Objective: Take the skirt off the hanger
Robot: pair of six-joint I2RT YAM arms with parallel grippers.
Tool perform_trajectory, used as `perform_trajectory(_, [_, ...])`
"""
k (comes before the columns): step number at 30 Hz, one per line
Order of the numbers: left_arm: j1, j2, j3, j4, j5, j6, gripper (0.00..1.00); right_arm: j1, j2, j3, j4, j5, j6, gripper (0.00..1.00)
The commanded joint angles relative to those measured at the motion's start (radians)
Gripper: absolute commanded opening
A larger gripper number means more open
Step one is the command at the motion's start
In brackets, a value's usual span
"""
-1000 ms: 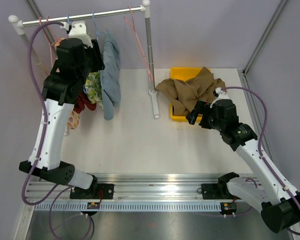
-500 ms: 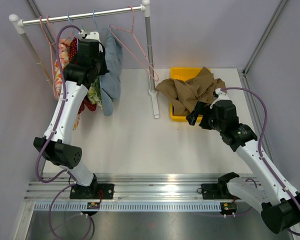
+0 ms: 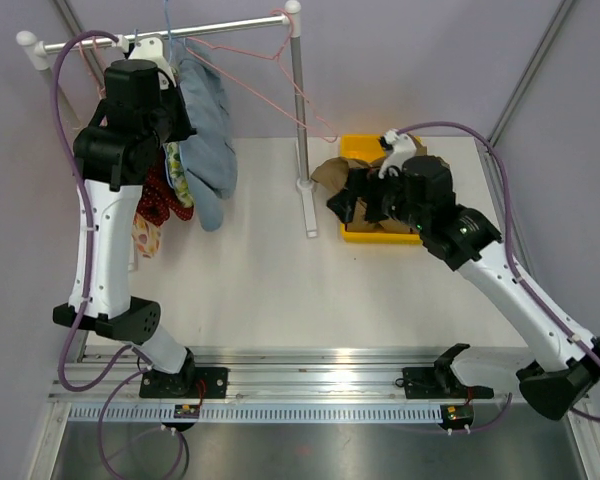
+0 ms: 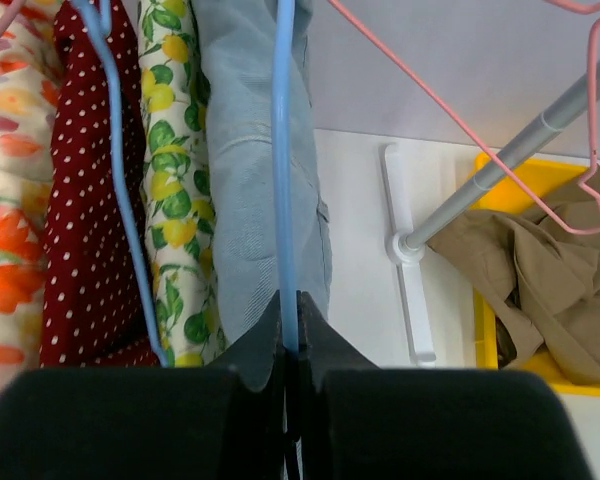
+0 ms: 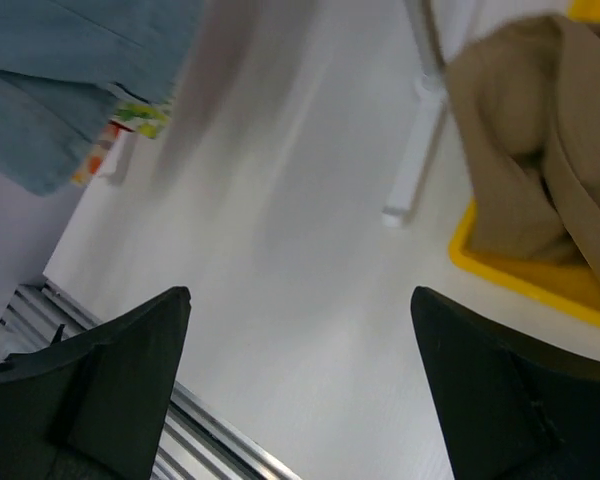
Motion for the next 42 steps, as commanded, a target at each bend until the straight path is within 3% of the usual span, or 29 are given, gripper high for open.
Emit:
perform_trajectory(1, [-0.006,-0.087,0.051,0.139,0.011,-0.009,0.00,0.176,0.121,0.221,0.036,0.068,-0.087,1.00])
perform_trajectory(9, [-0.009,-0.176,-0.031,0.109,0.051,-0.046,0.00,0.365,0.353,0.485,0.050,0.154,-0.104,0.99])
perform_trajectory(16, [-0.009,-0.177,-0.290,0.143,0.033,-0.010,0.00,0.408,0.511,0.593,0.047,0.148,-0.106,0.99])
perform_trajectory(22, [-0.012,-0.183,-0.460,0.145,0.068,-0.050,0.00,0.423,0.515,0.548,0.063,0.151,-0.096,0.99])
perform_trajectory(31, [-0.037,-0.404,-0.721,0.117,0.074,-0.136,0.00,0.491,0.421,0.381,0.108,0.139,-0.067,0.99])
perform_trajectory(42, [-0.110,-0.404,-0.578,0.090,0.106,-0.220,0.00,0.610,0.433,0.281,0.208,0.174,0.012,0.99])
